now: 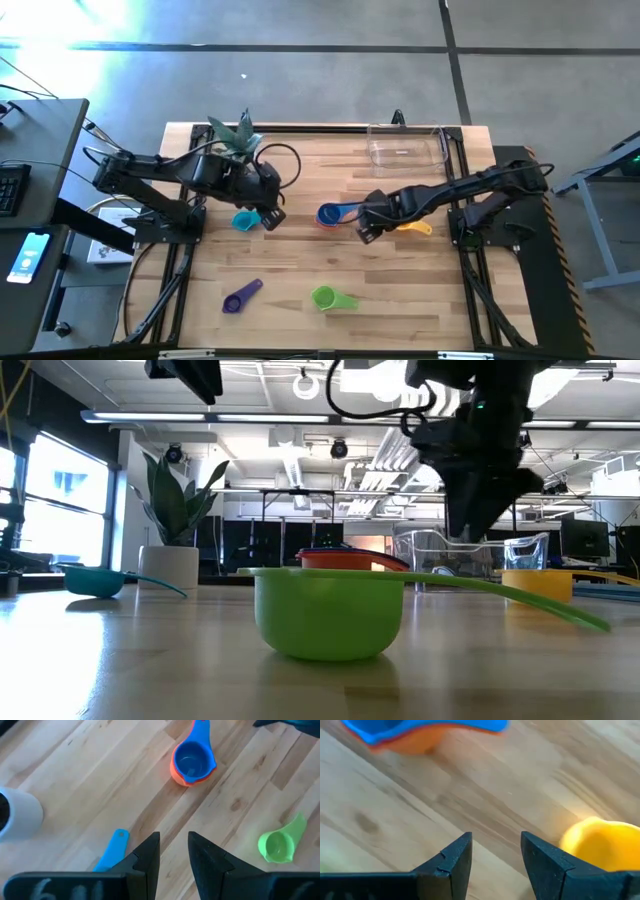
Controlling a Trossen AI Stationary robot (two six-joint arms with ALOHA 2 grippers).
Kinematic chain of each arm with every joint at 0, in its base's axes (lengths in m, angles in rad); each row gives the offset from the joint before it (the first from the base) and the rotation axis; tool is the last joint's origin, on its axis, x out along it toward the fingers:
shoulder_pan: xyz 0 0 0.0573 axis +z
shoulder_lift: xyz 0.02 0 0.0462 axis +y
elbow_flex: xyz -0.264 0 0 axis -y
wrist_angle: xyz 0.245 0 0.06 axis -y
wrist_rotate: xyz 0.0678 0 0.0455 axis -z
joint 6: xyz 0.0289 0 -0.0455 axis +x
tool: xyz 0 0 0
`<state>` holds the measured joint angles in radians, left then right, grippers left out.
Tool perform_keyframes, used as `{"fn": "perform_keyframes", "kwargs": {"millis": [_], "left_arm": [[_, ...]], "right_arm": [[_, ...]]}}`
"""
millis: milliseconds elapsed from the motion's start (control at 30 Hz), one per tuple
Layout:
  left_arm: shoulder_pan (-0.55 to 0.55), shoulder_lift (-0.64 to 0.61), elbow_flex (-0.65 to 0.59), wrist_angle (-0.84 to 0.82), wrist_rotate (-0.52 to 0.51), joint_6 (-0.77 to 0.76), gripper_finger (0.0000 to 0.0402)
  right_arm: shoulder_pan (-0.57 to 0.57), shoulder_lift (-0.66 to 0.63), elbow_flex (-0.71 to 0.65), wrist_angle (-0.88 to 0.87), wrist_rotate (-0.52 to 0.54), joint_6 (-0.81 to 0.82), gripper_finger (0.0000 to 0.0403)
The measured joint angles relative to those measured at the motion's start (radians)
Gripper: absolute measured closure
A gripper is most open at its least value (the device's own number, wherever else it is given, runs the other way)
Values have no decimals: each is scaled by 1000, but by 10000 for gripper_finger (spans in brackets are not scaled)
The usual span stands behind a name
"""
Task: Nest measuring cups in basket
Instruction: Stack the yellow measuring cup on top the dark blue measuring cup
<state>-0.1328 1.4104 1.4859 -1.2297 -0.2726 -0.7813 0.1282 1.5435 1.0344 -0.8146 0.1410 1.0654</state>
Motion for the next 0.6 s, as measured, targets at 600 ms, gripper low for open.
{"fn": "perform_keyframes", "kwargs": {"millis": [600], "left_arm": [[-13,0,-51,24,-29,-79,312]], "right_arm": [[14,-14,-105,-157,56,40,242]]}}
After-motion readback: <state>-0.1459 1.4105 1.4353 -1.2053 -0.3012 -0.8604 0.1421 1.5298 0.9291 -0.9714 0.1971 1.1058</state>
